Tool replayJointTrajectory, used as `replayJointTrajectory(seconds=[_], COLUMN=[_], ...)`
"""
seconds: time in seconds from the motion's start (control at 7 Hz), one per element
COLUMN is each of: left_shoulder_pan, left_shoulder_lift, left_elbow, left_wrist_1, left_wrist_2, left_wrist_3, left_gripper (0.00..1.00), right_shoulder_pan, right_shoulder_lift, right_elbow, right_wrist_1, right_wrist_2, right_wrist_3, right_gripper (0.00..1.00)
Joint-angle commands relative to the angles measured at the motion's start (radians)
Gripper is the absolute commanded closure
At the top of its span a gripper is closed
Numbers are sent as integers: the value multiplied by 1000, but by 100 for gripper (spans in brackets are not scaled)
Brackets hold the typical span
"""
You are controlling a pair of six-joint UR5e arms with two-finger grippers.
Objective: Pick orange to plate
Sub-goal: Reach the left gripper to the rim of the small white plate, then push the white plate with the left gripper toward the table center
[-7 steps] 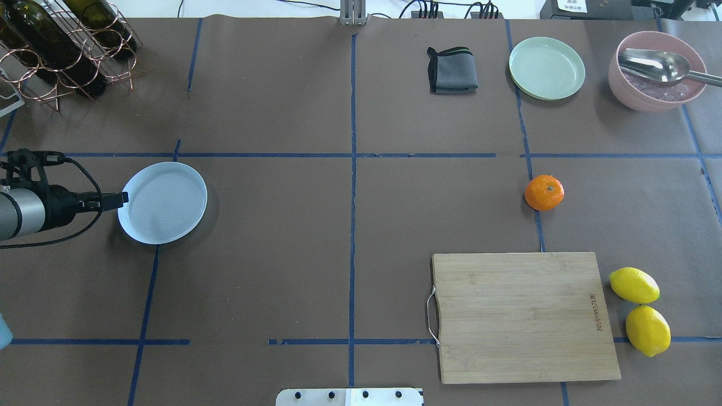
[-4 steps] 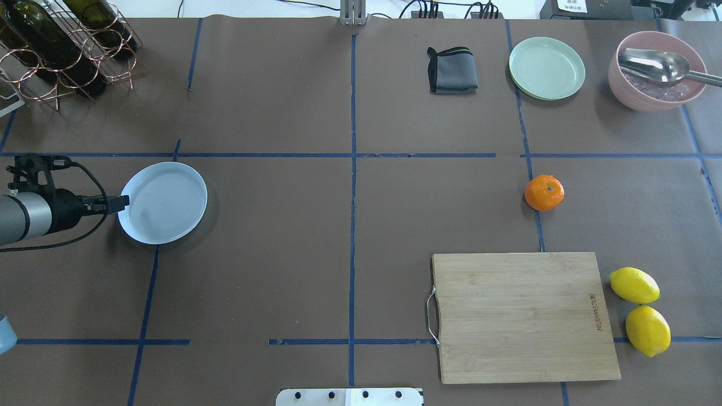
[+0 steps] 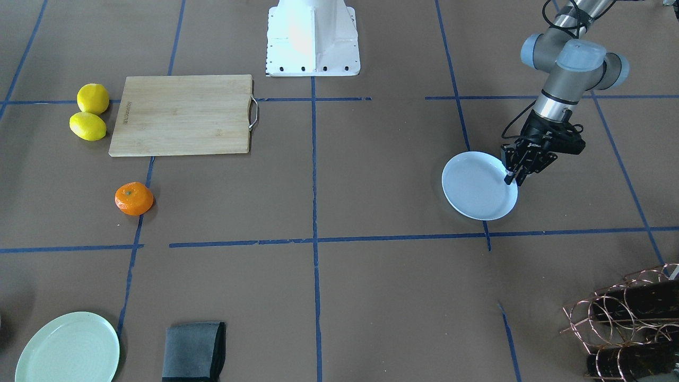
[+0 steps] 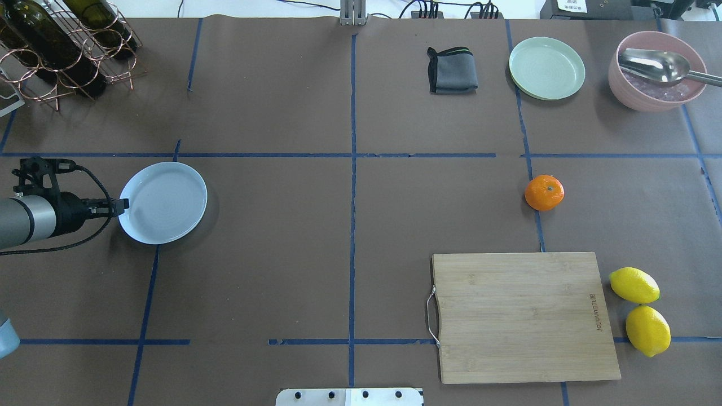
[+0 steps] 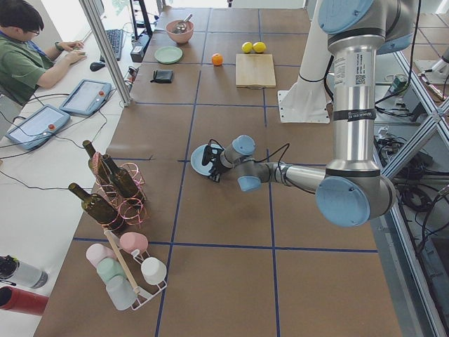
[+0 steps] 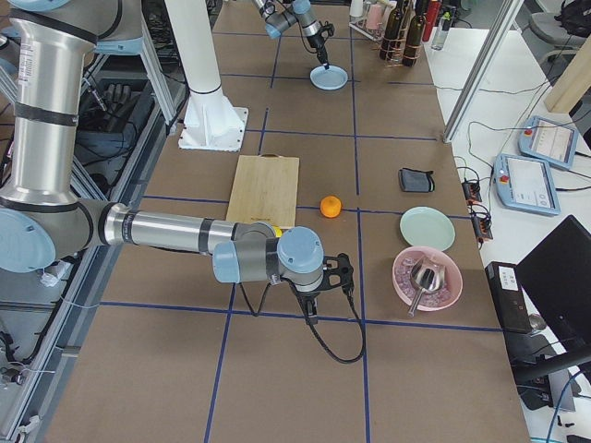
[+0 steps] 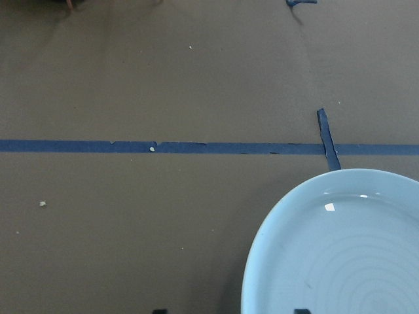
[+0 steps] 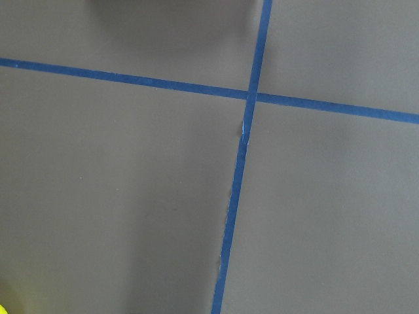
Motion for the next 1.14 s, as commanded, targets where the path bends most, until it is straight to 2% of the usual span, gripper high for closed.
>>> replayJointTrajectory(seconds=[0.0, 0.29, 0.43, 0.71, 0.86, 1.0], left_shoulder_pan=[1, 1, 1, 6, 42, 79], left_shoulder_lift=[-3, -32, -93, -315, -443, -528], left_elbow=[-5, -43, -51, -42, -29, -28], left_wrist_1=[0, 6, 36, 225, 373, 491], left_wrist_2=[0, -12, -15, -15, -14, -6], left_wrist_3=[3, 0, 0, -84, -158, -219], left_gripper=[100, 100, 100, 100, 100, 100], right_shoulder_pan=[0, -2, -2, 0, -2, 0], right_shoulder_lift=[2, 4, 5, 7, 7, 8], right_elbow=[-1, -1, 1, 2, 1, 1], right_wrist_1=[1, 1, 1, 1, 1, 1], right_wrist_2=[0, 0, 0, 2, 2, 2], right_wrist_3=[0, 0, 0, 2, 0, 0], right_gripper=[0, 0, 0, 0, 0, 0])
